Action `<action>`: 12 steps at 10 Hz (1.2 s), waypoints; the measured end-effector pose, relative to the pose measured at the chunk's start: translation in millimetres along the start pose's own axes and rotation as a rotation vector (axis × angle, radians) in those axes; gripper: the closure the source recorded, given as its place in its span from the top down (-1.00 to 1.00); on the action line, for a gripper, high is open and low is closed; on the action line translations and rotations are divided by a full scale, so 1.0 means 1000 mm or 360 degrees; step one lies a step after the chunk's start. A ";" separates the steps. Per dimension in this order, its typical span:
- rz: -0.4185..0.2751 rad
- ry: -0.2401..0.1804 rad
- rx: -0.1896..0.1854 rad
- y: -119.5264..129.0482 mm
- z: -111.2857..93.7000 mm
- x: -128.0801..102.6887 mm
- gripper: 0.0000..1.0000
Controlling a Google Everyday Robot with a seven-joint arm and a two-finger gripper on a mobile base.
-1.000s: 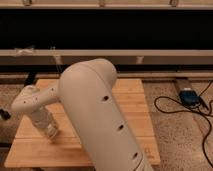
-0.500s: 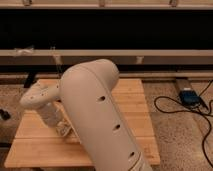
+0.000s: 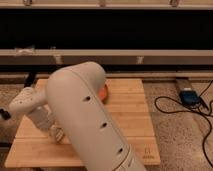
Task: Wipe the white sponge on the table
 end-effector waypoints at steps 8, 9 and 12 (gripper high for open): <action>-0.0062 -0.0018 0.0081 -0.016 -0.039 -0.047 -1.00; -0.0042 -0.0005 0.0081 -0.024 -0.039 -0.047 -1.00; 0.0056 0.0057 0.0069 -0.075 -0.032 -0.034 -1.00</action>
